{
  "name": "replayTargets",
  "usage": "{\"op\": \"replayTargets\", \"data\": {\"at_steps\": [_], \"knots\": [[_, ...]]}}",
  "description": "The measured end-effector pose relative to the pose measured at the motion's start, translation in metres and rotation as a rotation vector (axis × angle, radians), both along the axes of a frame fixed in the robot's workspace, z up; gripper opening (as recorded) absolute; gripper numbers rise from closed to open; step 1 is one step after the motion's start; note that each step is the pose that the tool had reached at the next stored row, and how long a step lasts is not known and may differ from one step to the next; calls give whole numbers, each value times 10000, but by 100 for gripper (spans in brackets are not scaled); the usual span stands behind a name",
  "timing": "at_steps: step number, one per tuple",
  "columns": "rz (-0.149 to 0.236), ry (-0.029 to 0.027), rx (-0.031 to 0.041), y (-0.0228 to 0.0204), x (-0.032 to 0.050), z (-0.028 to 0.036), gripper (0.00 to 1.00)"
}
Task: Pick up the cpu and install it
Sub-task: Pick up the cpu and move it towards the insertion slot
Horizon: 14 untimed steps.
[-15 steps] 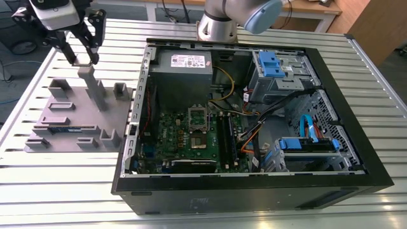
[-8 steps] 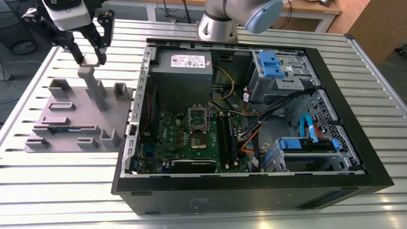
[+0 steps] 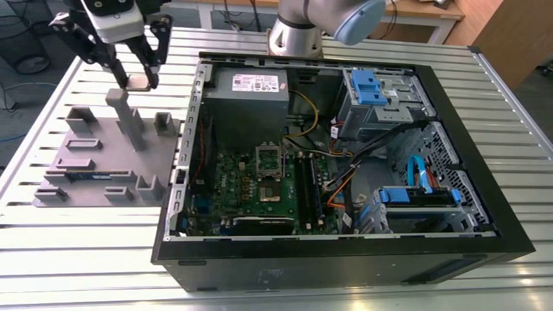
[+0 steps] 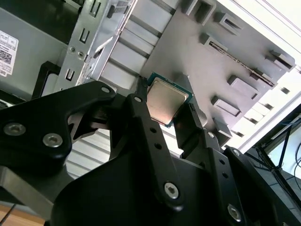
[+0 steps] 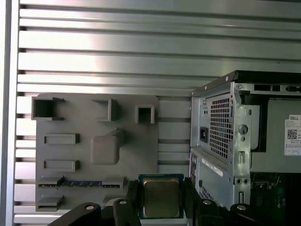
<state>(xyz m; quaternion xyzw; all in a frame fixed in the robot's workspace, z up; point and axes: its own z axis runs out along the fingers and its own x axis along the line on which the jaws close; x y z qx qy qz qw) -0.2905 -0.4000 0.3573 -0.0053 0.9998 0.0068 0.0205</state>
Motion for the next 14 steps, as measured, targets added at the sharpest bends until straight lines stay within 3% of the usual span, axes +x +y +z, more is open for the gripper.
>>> {"op": "replayTargets", "data": {"at_steps": [14], "knots": [[0,0,0,0,463,-3,47]]}}
